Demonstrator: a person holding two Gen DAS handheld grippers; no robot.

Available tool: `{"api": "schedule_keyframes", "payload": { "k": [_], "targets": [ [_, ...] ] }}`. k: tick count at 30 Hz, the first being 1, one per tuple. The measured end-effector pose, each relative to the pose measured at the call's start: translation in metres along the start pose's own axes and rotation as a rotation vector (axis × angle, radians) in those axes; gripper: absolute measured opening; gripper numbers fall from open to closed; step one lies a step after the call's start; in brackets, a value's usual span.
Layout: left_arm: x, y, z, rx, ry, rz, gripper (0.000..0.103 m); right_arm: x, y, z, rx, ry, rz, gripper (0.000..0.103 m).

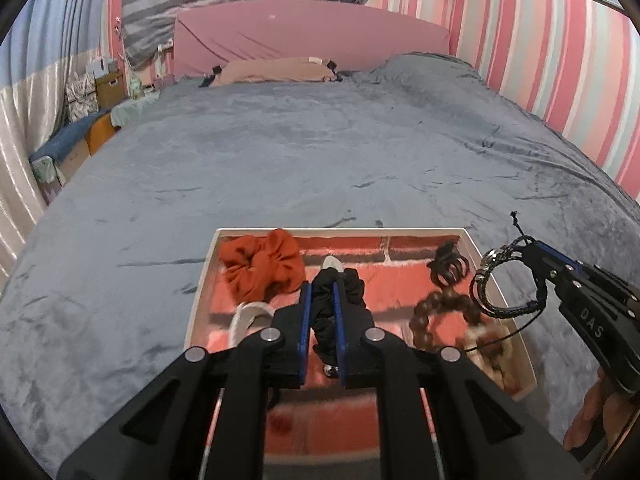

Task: Organize jewelry
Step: 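Carry the black scrunchie and braided bracelet with both tools over the tray, then open both tools to release the scrunchie and bracelet into the tray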

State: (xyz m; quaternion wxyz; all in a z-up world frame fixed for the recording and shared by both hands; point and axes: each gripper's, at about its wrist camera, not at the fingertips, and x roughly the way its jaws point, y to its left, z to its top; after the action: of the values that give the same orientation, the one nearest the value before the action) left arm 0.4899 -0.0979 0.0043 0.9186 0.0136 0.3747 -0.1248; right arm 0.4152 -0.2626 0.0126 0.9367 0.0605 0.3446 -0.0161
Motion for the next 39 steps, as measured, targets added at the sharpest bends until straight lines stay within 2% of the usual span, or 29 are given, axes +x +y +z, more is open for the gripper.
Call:
{"api": "schedule_keyframes", "payload": {
  "k": [9,19,23,25,29,30,31,32,33,37,39],
  "targets": [
    [0.085,0.003,0.001,-0.042,0.112,0.005,0.011,0.071,-0.01,-0.006,-0.008,0.087,-0.011,0.007],
    [0.104,0.0,-0.008,-0.016,0.133,0.041,0.011,0.096,-0.007,-0.023,-0.025,0.172,-0.023,0.008],
    [0.102,0.0,-0.009,-0.005,0.138,0.063,0.012,0.094,-0.007,-0.023,-0.024,0.171,-0.034,0.011],
    [0.101,0.0,-0.01,-0.001,0.144,0.07,0.012,0.092,-0.006,-0.023,-0.031,0.177,-0.041,0.028],
    [0.089,0.001,-0.01,0.006,0.139,0.079,0.014,0.083,-0.007,-0.023,-0.031,0.16,-0.04,0.05],
    [0.083,0.0,-0.011,0.006,0.136,0.079,0.023,0.079,-0.007,-0.022,-0.031,0.153,-0.045,0.057],
    [0.078,0.0,-0.011,0.006,0.128,0.082,0.032,0.074,-0.007,-0.022,-0.03,0.143,-0.046,0.06],
    [0.07,0.0,-0.012,0.008,0.109,0.089,0.048,0.07,-0.008,-0.022,-0.029,0.136,-0.043,0.062],
    [0.06,-0.001,-0.013,0.015,0.084,0.097,0.054,0.066,-0.008,-0.022,-0.03,0.131,-0.042,0.066],
    [0.028,-0.004,-0.017,0.042,0.045,0.092,0.054,0.041,-0.01,-0.022,-0.027,0.099,-0.036,0.079],
    [0.007,-0.002,-0.022,0.053,0.013,0.102,0.061,0.028,-0.008,-0.022,-0.032,0.082,-0.037,0.086]
  ]
}}
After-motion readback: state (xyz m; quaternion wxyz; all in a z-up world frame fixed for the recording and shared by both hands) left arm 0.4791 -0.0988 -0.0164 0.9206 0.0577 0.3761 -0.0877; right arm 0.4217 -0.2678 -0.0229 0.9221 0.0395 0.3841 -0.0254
